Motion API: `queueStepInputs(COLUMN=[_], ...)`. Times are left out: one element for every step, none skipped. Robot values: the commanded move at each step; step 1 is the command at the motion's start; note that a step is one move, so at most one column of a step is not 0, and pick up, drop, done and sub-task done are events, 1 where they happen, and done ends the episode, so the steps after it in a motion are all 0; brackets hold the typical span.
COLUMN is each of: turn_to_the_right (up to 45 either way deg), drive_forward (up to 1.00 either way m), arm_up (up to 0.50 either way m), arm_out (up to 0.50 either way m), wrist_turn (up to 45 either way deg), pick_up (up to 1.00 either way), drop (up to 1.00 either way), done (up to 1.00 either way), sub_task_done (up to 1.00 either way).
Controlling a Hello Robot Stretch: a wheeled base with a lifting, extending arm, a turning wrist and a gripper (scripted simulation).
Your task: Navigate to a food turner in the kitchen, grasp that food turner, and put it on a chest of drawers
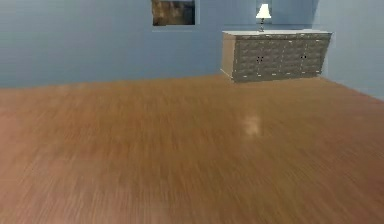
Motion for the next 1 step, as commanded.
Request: queueStepInputs(turn_to_the_right=[0.0], drive_forward=[0.65], arm_up=[0.00], arm_out=[0.00], wrist_turn=[0.0], pick_up=[0.00], drop=[0.00], done=[0.00], sub_task_done=[0.00])
